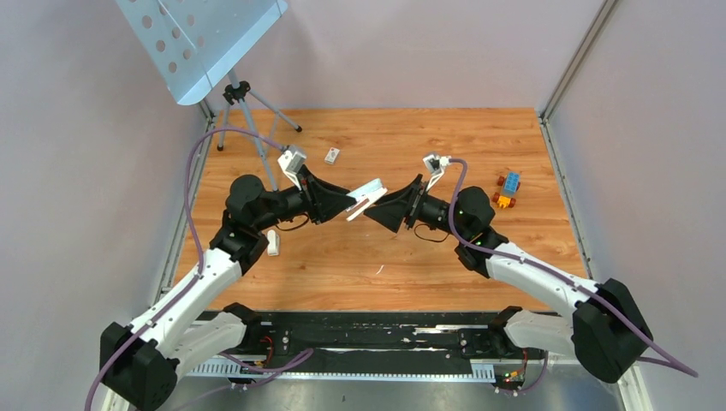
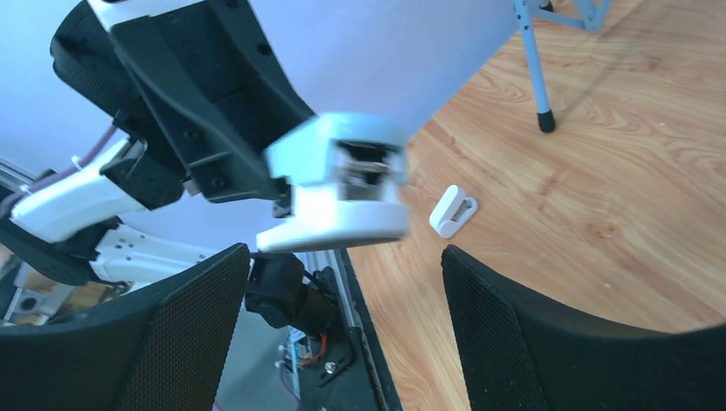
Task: Load the staples into the stapler
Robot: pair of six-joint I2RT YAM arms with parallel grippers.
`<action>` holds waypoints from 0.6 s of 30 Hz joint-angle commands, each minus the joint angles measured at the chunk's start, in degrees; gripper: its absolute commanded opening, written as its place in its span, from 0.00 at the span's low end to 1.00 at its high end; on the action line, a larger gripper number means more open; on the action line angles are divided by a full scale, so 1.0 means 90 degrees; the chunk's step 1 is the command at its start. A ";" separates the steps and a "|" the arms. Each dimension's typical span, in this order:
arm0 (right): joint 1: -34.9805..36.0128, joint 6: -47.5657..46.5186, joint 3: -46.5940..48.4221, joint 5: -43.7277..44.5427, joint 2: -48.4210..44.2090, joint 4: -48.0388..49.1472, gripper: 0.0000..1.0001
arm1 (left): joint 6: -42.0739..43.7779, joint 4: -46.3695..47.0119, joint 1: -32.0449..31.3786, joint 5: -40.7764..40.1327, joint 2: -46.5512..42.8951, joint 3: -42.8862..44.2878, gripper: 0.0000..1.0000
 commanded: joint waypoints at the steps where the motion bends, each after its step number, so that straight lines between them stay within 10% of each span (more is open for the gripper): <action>1: 0.0253 0.0751 0.0211 0.0334 0.0317 0.1162 0.85 | -0.0677 0.1374 -0.0087 -0.0002 -0.0255 -0.0202 0.00; 12: 0.0416 0.1239 0.0319 0.0576 0.0723 0.1648 0.62 | -0.0830 0.1903 -0.0166 -0.0071 -0.0263 -0.0595 0.00; 18: 0.0421 0.1288 0.0308 0.0523 0.0812 0.1741 0.28 | -0.0867 0.2012 -0.0185 -0.0071 -0.0205 -0.0597 0.00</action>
